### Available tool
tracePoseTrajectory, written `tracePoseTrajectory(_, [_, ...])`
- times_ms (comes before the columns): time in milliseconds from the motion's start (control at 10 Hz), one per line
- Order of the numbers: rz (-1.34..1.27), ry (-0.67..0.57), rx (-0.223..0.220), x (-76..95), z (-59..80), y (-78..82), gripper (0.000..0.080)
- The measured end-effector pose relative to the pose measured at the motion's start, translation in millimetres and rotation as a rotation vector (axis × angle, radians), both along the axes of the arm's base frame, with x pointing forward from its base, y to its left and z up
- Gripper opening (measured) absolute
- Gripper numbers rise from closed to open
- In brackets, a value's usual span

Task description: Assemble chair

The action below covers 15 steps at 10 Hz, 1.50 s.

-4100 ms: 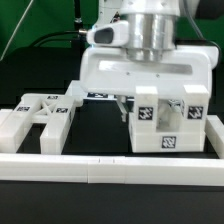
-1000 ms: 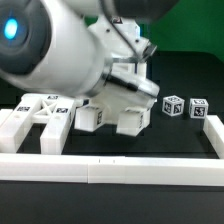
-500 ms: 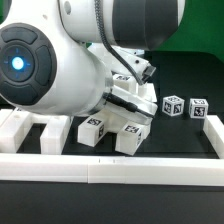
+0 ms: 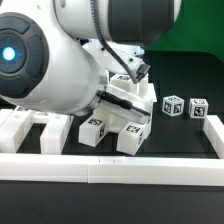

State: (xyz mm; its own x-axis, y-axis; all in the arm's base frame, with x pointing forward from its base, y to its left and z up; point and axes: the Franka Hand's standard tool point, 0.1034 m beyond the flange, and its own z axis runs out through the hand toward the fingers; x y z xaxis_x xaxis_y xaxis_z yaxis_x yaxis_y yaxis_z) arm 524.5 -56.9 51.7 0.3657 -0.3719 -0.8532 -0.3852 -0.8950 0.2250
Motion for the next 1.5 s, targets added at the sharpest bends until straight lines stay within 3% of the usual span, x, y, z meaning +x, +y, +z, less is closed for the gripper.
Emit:
tracePoseTrajectory(200, [-0.007,0.000,0.006,-2.3,1.8,-3.7,0.0648])
tracePoseTrajectory(500, [0.003,-0.057,0.000,7.6,1.3,-5.6,0.0648])
tracePoseTrajectory(600, [0.042,-0.171,-0.018,23.6,2.0,-10.4,0.0648])
tracePoseTrajectory(800, [0.061,-0.303,-0.046,22.6,19.1,-11.5,0.0648])
tracePoseTrajectory(900, [0.073,-0.384,-0.073,29.3,21.4,-13.1,0.0648])
tracePoseTrajectory(1300, [0.100,-0.673,-0.141,45.7,18.6,-4.2,0.0648])
tracePoseTrajectory(1400, [0.162,-0.818,-0.143,60.3,21.8,-8.3,0.0648])
tracePoseTrajectory(1500, [0.228,-0.968,-0.145,63.8,28.2,-12.6,0.0648])
